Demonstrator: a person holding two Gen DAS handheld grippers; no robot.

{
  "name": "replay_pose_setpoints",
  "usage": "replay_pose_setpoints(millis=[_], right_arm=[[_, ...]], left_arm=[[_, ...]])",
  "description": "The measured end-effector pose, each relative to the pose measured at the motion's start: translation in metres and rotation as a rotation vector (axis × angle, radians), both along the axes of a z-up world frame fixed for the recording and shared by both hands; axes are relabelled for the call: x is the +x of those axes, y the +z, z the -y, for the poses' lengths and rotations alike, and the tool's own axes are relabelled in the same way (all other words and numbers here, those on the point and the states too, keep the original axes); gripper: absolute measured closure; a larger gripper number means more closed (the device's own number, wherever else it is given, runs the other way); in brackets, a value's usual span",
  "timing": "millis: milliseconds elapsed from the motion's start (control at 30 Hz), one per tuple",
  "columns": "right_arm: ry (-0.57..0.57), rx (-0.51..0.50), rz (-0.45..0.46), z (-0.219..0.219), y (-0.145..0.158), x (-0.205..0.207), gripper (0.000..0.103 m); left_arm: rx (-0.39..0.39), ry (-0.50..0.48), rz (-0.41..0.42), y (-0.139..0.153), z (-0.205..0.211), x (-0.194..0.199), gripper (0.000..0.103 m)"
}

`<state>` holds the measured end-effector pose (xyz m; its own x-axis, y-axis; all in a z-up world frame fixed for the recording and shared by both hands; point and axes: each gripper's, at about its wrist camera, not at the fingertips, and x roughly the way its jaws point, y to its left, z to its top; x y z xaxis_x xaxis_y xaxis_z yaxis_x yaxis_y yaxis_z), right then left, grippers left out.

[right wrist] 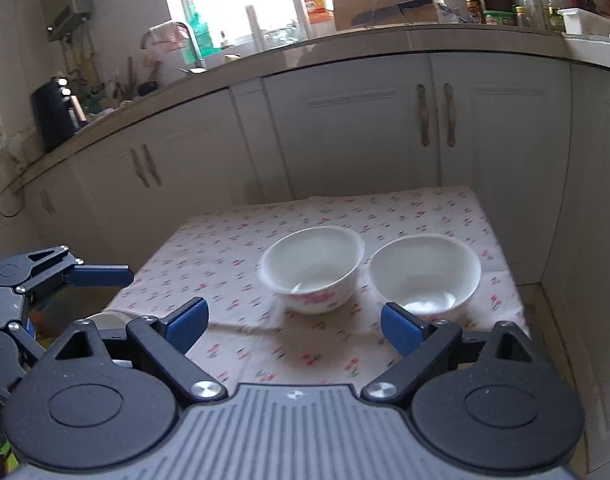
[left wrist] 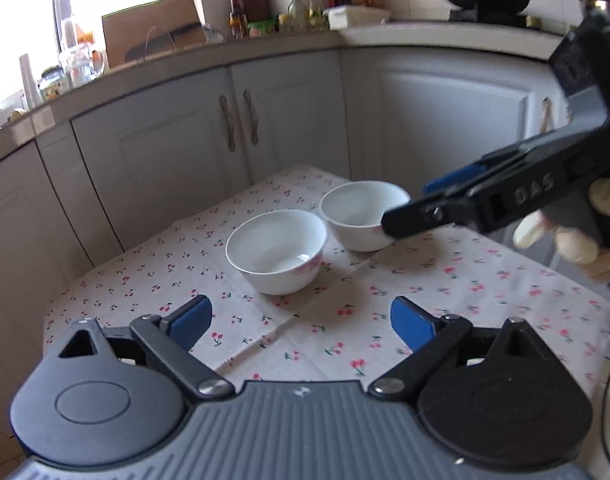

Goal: Organize plates and bowls
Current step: 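Carry the held bowls toward the pink-flowered bowls with both tools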

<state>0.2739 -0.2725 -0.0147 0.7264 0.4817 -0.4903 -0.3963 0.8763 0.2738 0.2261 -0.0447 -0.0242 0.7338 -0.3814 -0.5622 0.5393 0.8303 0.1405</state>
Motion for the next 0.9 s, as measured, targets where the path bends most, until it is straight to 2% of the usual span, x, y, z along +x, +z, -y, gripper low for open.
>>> replay_pose_setpoints(millis=[133,267,333,633,900], right_arm=[[0.030,-0.011,-0.027,-0.004,-0.004,0.020,0.017],[0.059,-0.064,-0.026,-0.018,-0.005,0.035,0.019],[0.069,-0.071,-0.027,-0.023,-0.005,0.044,0.022],[0.106,-0.088,-0.104,-0.037,-0.005,0.109,0.025],[0.100,-0.069,-0.215,-0.042,-0.022,0.166,0.034]], left_arm=[[0.006,-0.007,-0.050,-0.011,0.004,0.030,0.007],[0.055,-0.007,-0.048,-0.021,0.013,0.051,0.007],[0.049,-0.015,-0.057,-0.026,0.016,0.063,0.008],[0.021,-0.039,-0.105,-0.046,0.030,0.099,0.009],[0.012,-0.032,-0.117,-0.057,0.033,0.118,0.010]])
